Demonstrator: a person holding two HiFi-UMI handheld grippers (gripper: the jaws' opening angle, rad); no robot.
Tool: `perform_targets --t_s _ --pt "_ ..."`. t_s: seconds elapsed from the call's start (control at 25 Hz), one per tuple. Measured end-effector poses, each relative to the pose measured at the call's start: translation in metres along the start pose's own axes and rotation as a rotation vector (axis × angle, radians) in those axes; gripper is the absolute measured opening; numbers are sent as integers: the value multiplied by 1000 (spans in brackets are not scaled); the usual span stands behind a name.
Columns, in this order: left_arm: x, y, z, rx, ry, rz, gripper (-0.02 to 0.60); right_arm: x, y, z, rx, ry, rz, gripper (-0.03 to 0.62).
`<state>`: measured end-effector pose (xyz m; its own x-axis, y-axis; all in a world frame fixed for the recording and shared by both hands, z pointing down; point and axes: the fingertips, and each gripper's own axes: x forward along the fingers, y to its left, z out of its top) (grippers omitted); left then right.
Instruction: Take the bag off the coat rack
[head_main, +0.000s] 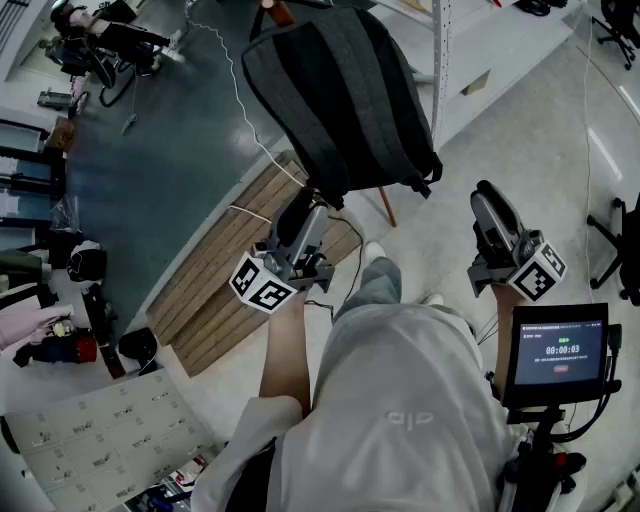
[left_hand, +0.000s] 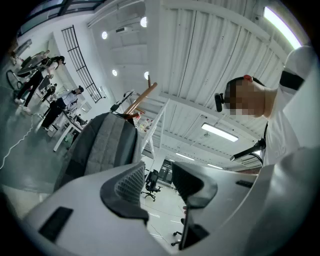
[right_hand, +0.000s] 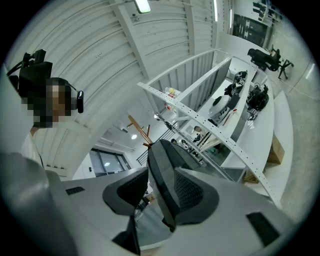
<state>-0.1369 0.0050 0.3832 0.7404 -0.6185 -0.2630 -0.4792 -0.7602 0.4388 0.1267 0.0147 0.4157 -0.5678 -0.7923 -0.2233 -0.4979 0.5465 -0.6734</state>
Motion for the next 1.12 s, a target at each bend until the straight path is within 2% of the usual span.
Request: perform_targets --t_s 0.28,0.48,0.6,0.64,0.8,0.84,0.96,1.0,1.12 --pt "-1 110 77 32 -44 14 165 123 -9 14 -85 10 9 144" --pt "7 170 110 61 -34 15 195 192 -12 38 -177 21 41 144" --pt "13 183 113 62 -33 23 206 210 -19 45 -205 57 73 156" --pt "16 185 113 64 -28 27 214 213 -21 47 -210 69 88 195" --pt "27 187 112 76 -15 42 249 226 -26 50 -249 147 151 243" --pt "29 186 110 87 -1 41 263 228 -26 49 -266 172 169 244" --pt "38 188 100 118 56 20 309 234 -32 45 -316 237 228 376" --pt "42 193 97 120 77 12 326 238 -36 42 -327 264 247 398" --pt "50 207 85 135 166 -22 364 252 -48 28 -352 368 293 402"
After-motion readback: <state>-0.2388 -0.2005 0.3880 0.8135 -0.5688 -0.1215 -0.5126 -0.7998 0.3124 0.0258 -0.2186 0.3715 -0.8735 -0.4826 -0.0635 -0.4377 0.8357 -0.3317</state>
